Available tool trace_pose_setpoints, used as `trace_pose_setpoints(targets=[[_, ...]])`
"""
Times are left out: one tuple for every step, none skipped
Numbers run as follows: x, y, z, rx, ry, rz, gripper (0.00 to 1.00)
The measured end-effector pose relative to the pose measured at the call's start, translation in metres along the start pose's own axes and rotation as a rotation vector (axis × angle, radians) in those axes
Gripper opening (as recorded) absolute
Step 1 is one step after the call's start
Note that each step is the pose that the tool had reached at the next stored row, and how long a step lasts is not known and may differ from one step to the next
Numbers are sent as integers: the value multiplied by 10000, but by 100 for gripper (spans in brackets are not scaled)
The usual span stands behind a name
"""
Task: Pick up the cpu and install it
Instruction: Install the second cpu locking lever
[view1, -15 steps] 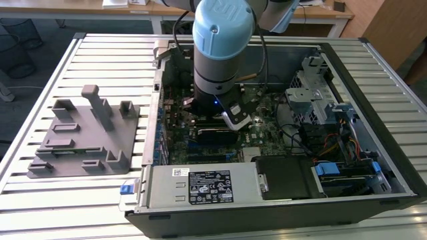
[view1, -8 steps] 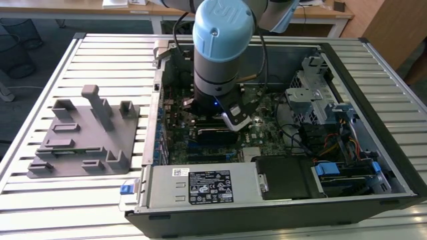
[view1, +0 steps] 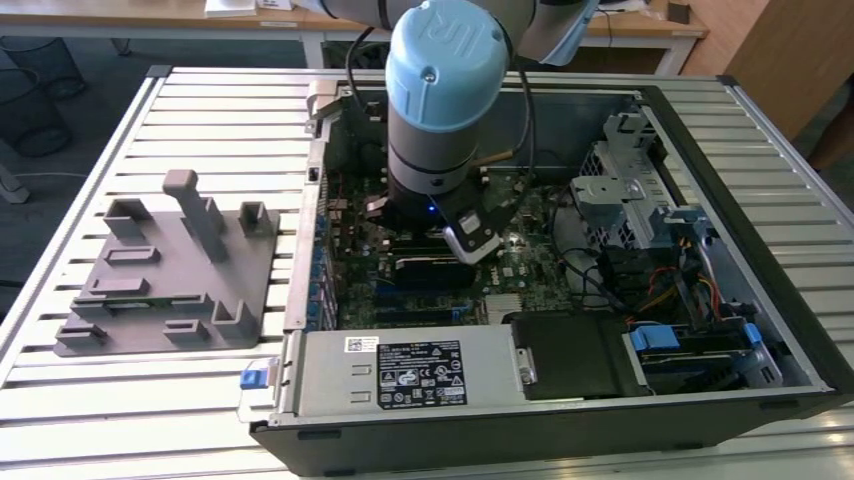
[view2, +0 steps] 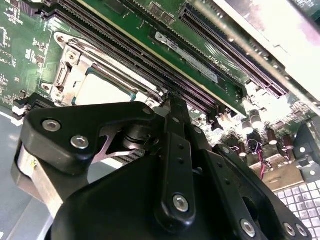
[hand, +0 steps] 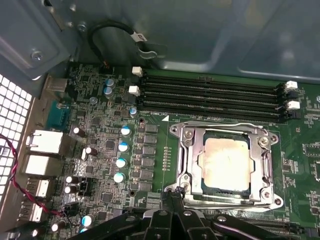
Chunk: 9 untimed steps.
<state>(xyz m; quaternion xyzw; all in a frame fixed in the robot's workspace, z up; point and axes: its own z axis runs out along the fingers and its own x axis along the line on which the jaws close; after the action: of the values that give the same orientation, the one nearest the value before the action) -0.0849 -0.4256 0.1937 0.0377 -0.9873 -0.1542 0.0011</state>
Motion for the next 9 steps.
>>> trace_pose_setpoints(targets=[[0,-2,4,-13,0,0,11],[0,-3,8,-28,-1,0,11],[0,-4,12,-42,-2,0,11],[1,-5,15,-57,-3,0,11],[1,-7,18,-71,-3,0,11],[1,-8,21,-87,-4,-1,11],[1,-8,24,-104,-5,-1,11],[1,-9,27,-121,-8,-1,11],[1,-10,29,-139,-10,-2,11]])
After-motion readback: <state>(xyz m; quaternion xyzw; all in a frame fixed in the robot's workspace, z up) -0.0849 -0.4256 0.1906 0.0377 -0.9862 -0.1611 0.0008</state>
